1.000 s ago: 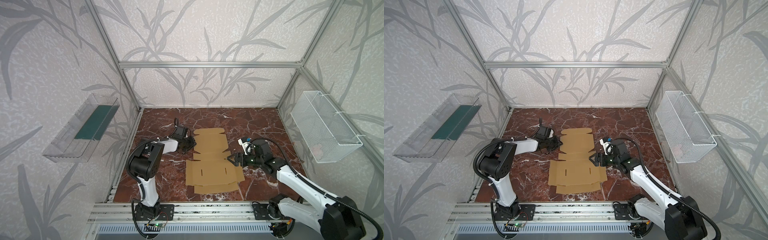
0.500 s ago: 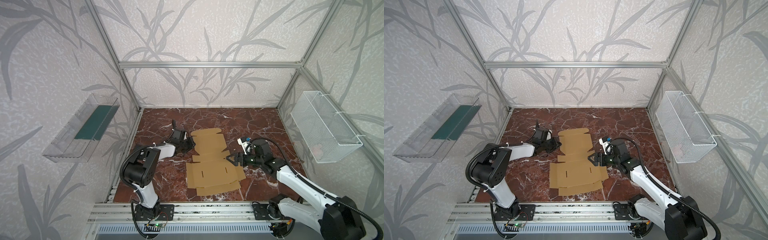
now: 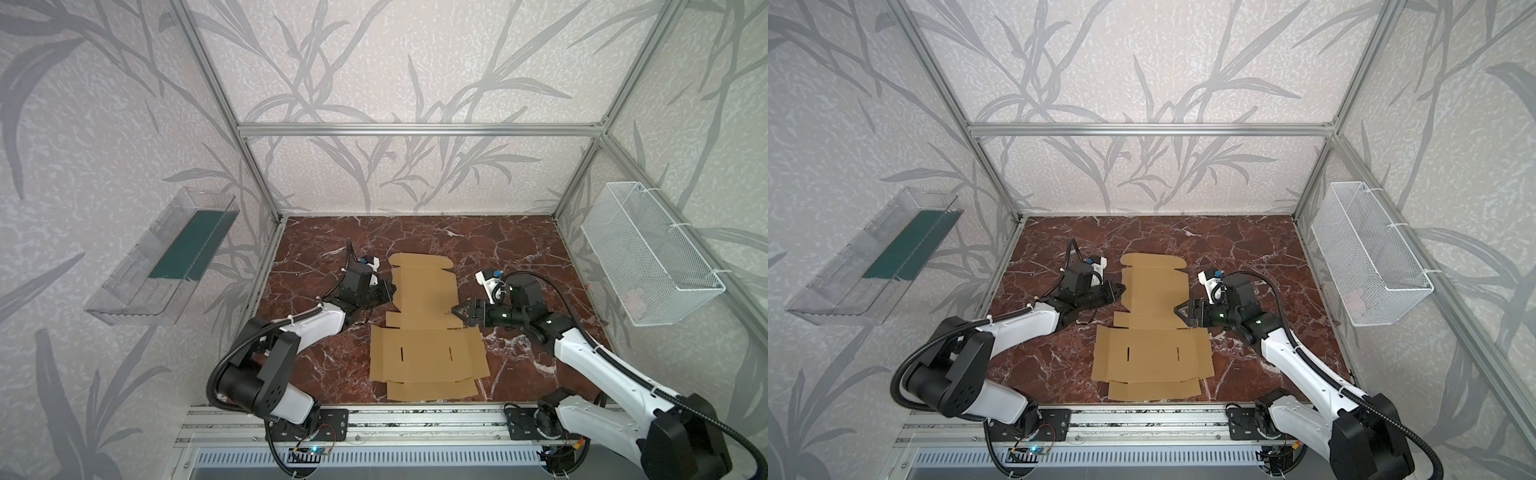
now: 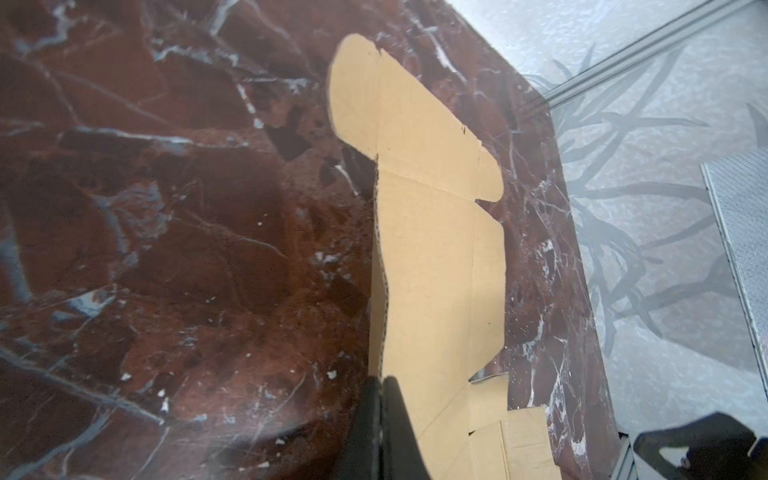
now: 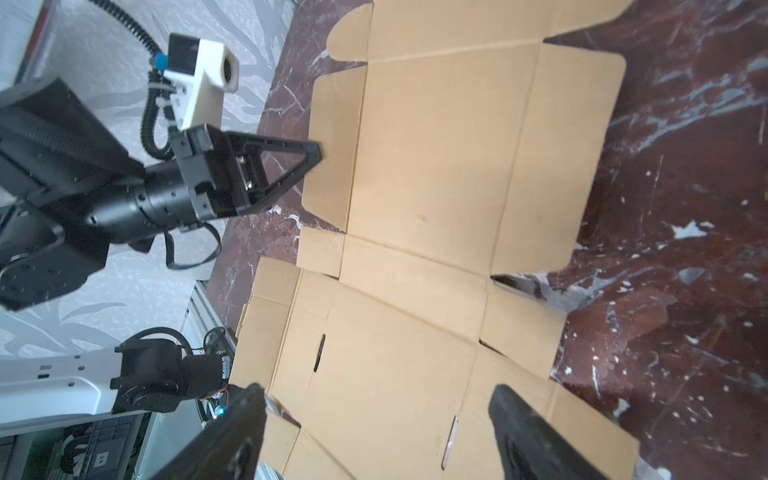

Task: Fold the paper box

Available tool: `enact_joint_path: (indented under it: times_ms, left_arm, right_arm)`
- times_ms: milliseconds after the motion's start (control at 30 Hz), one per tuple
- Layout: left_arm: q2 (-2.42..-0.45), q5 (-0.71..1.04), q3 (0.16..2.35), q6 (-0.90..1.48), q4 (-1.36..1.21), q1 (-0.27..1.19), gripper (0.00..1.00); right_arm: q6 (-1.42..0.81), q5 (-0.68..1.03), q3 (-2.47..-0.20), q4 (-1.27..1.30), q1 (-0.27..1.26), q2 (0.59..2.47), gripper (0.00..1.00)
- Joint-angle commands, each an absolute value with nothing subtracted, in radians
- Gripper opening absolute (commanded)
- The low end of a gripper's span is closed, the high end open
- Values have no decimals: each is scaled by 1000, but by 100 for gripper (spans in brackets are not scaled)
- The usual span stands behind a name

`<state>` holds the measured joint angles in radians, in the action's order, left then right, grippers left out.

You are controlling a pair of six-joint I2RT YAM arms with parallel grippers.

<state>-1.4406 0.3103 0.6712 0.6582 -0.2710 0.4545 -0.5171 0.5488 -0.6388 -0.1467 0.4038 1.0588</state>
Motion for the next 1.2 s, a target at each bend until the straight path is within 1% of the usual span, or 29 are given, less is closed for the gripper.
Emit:
enact_joint_path:
  times_ms: [0,100,200,300,433,500,667,733,867,1033,1167]
  left_arm:
    - [-1325,178,596,529,-304,500,0]
    - [-1234,91,500,489,-399,537,0]
    - [-1164,55,380,465,-577,560,0]
    - [-1120,23,303,426,-691,587,0]
    - [-1092,-29,229,352,-799,646,0]
    - [-1102,-52,191,303,-898,681,0]
    - [-1145,-122,109,207,-1137,739,0]
    - [-1151,-158,94,166,-1178,761,0]
    - [-1163,-224,91,90,-1206,807,0]
    - [-1238,-329,77,-1,-1366,854,0]
    - [-1307,-345,98,-59,-1413,896,0]
  right_arm:
    - [-543,521,-706,-173,402,1051,84]
    - [-544,494,-734,-173,401,1046,84]
    - [-522,474,-757,-176,400,1063,84]
    - [-535,509,-766,-132,396,1091,84]
    - [-618,537,-797,-96,397,1132,82]
    - [-689,527,-808,-79,411,1138,81]
    - [-871,400,-799,-67,452,1118,81]
    - [-954,368,-786,-56,451,1097,81]
    - [-1021,279,-798,-101,491,1037,82]
    - [-1078,103,-824,-168,578,965,87]
    - [-1144,90,-855,-172,609,985,88]
